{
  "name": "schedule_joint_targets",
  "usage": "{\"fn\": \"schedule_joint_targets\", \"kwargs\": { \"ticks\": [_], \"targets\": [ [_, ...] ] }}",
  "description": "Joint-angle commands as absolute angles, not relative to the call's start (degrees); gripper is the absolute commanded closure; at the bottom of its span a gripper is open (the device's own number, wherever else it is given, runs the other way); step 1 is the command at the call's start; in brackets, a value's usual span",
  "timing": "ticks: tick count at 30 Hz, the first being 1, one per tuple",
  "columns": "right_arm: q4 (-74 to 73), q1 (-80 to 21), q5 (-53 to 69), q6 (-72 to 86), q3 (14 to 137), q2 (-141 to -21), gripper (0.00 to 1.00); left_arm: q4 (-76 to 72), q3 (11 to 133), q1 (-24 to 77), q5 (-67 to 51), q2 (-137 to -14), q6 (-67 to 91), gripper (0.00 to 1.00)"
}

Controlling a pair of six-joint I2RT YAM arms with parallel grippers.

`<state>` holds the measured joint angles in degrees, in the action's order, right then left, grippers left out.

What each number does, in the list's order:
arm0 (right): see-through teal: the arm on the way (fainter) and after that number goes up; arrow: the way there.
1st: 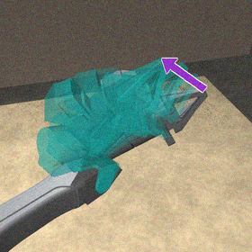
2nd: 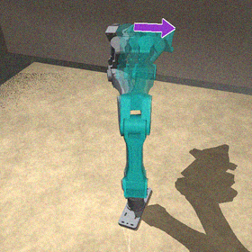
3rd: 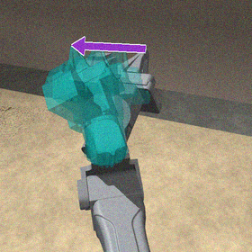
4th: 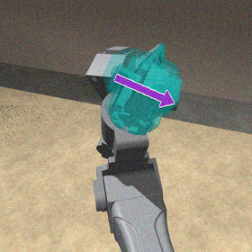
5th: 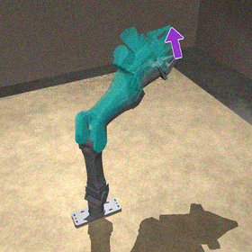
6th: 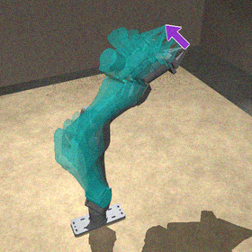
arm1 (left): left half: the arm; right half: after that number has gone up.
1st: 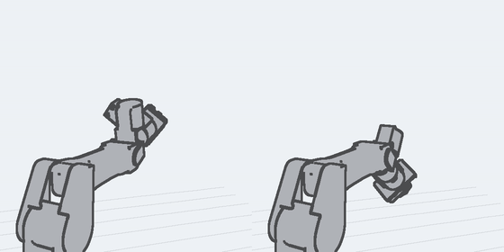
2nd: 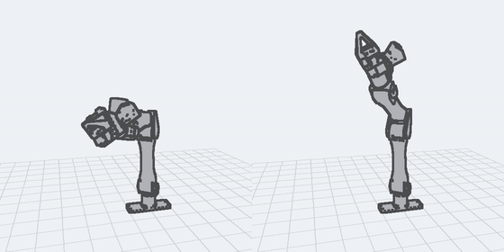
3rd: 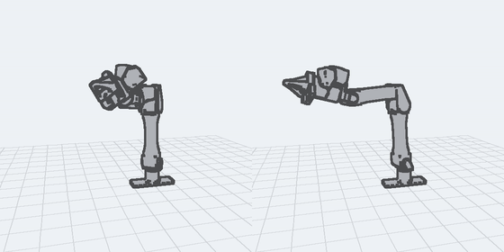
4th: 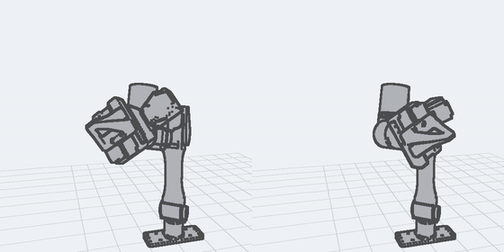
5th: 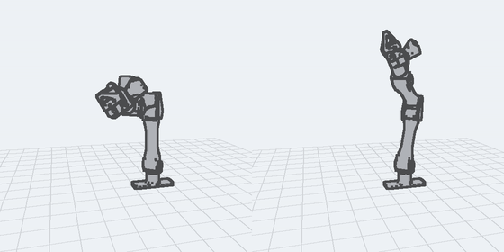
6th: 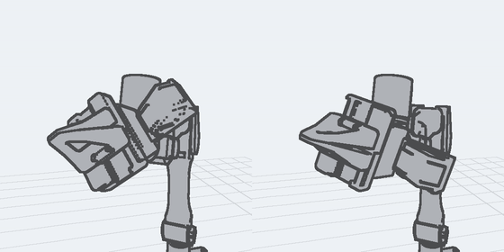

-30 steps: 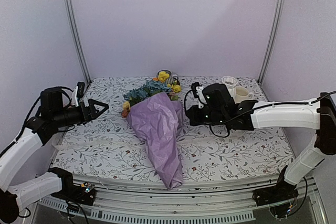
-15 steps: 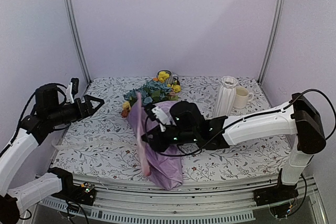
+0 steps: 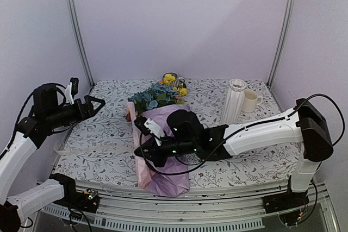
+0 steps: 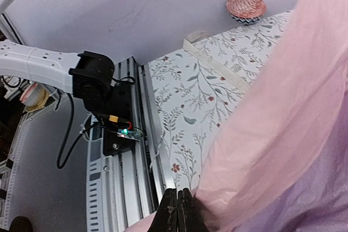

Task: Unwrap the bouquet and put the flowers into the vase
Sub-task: Unfold the folded wrapping paper from the folded wrapping paper.

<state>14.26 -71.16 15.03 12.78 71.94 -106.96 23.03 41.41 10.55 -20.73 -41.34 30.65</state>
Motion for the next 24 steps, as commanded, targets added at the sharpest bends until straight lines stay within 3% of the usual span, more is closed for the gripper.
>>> {"fn": "schedule_joint_targets", "kwargs": {
  "ticks": [1,5,15,24],
  "targets": [
    [17.3,-70.9,4.2,13.6,66.2,-101.1,0.97,21.9,42.9,11.2,-26.9,-43.0,30.9,0.09],
    [19.9,-70.8,1.6,15.5,64.1,-100.8,0.97,18.0,41.3,14.7,-31.7,-44.4,33.4,0.08],
    [27.0,-70.9,6.6,14.8,59.3,-97.0,0.95,15.0,44.8,28.2,-25.2,-47.9,34.6,0.07],
    [28.8,-70.8,-14.1,15.8,48.2,-84.3,0.95,15.1,45.2,31.0,-22.1,-49.3,34.0,0.07]
  ]
}}
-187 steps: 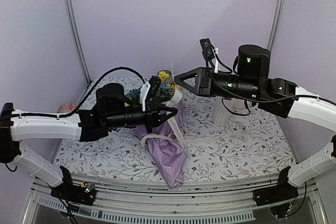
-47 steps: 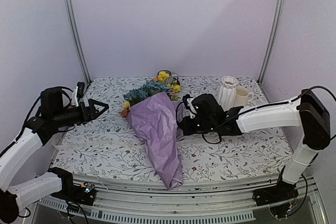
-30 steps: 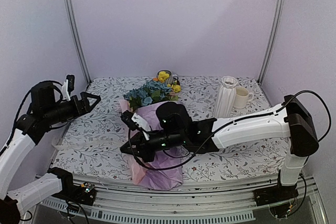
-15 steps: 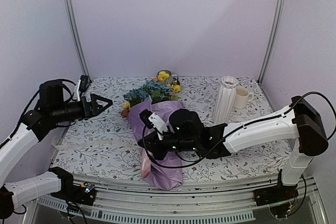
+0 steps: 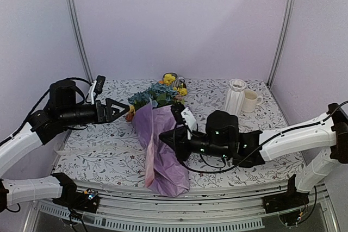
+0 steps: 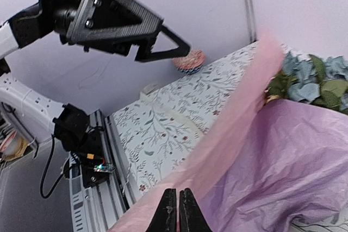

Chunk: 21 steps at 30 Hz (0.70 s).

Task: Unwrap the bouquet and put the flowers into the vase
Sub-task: Unfold the folded wrapping paper from the folded wrapping paper.

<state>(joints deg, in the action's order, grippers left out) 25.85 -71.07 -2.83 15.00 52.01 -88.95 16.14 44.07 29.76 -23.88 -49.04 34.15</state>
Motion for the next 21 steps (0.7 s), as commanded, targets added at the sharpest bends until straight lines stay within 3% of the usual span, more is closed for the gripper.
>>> {"fn": "schedule_joint_targets", "kwargs": {
  "ticks": [1,9,21],
  "targets": [
    [28.7,-70.8,-16.7,16.4,47.4,-83.9,0.95,15.2,45.1,31.1,-22.1,-49.3,34.1,0.07],
    [25.2,-70.8,-19.9,18.8,51.0,-91.4,0.95,15.2,45.1,33.4,-21.0,-50.8,34.9,0.07],
    [21.3,-71.7,6.4,15.1,72.4,-111.7,0.97,18.7,46.7,36.2,-15.1,-51.9,34.2,0.07]
  ]
}}
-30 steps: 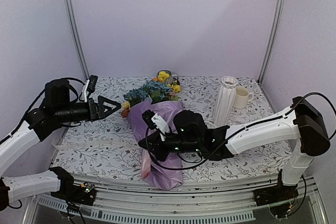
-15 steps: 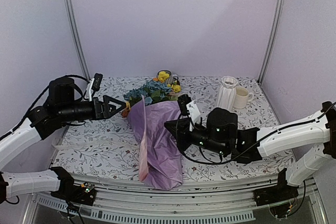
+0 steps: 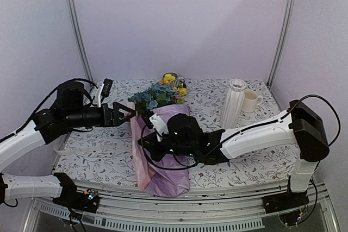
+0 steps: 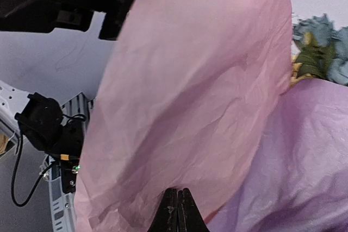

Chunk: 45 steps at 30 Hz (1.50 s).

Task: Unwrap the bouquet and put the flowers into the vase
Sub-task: Unfold the folded wrapping paper from the folded wrapping paper.

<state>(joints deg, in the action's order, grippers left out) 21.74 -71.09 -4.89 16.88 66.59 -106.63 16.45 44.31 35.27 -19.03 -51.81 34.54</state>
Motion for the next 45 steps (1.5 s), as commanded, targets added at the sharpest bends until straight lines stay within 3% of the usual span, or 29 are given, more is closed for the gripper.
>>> {"fn": "schedule_joint_targets", "kwargs": {
  "ticks": [1,7,11,14,20,23,26,28,37,40,45],
  "targets": [
    [21.0,-72.0,7.2,14.7,73.6,-113.1,0.97,19.6,46.9,36.2,-14.0,-51.8,34.4,0.07],
    [20.2,-72.4,11.0,15.2,77.1,-118.0,0.97,25.4,46.4,36.1,-7.1,-49.5,36.3,0.06],
    [20.3,-72.3,11.1,15.3,77.3,-118.4,0.97,29.3,45.7,36.0,-3.7,-49.0,36.8,0.15],
    [20.3,-72.4,10.8,15.3,77.2,-118.3,0.97,30.5,44.7,35.9,-2.7,-49.1,37.8,0.34],
    [20.7,-72.3,7.7,16.0,75.3,-116.3,0.97,33.9,43.0,35.4,4.5,-46.8,40.7,0.89],
    [20.5,-72.3,1.9,16.7,73.3,-113.9,0.92,37.2,42.9,34.6,8.6,-46.2,43.1,0.99],
    [17.4,-72.3,-4.0,18.7,73.1,-112.4,0.85,40.7,42.4,33.8,11.8,-46.5,46.5,1.00],
    [13.6,-72.3,-7.1,19.8,74.6,-112.6,0.72,43.3,41.4,33.5,14.8,-47.0,49.6,1.00],
    [-3.7,-72.3,-16.1,25.7,84.1,-117.2,0.32,54.1,38.8,32.1,24.2,-53.6,68.4,1.00],
    [-7.5,-72.5,-16.5,26.3,87.2,-119.5,0.27,53.1,37.6,31.2,23.7,-55.5,69.5,1.00],
    [-14.2,-72.7,-18.3,27.7,94.0,-125.0,0.28,47.2,33.5,29.9,21.9,-54.9,69.4,0.98]
  ]
}}
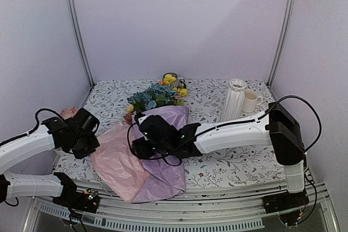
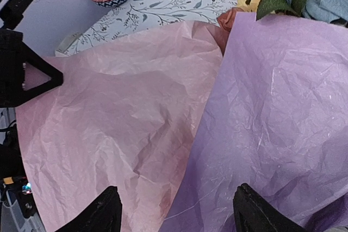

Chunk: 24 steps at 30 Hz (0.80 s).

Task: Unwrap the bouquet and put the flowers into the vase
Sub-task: Unfold the folded wrapping paper from the folded wrapping paper, then unfold the 2/3-folded wrapping paper from the folded wrapping paper.

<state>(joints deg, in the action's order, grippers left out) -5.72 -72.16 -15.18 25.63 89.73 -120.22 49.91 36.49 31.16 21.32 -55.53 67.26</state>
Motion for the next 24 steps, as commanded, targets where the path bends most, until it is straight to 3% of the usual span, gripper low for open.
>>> {"fn": "schedule_joint_targets", "kwargs": {
  "ticks": [1,15,17,22,24],
  "targets": [
    [-15.3,-72.8,-18.5,27.9,95.2,-126.1,0.28,45.9,32.6,29.6,21.3,-54.4,69.1,0.97],
    [-27.1,-74.2,-25.6,29.3,108.5,-136.7,0.29,40.4,25.5,25.1,18.0,-52.1,69.5,0.94],
    [-27.2,-74.3,-26.2,29.3,108.8,-136.9,0.35,41.2,25.2,24.4,18.1,-52.0,70.6,0.94],
    [-27.1,-74.4,-27.8,29.3,108.4,-135.2,0.73,41.0,24.6,23.8,18.0,-50.6,70.7,0.93],
    [-25.8,-74.4,-28.0,29.2,107.4,-132.3,0.83,40.7,24.6,23.7,18.0,-50.2,70.3,0.93]
  ]
}}
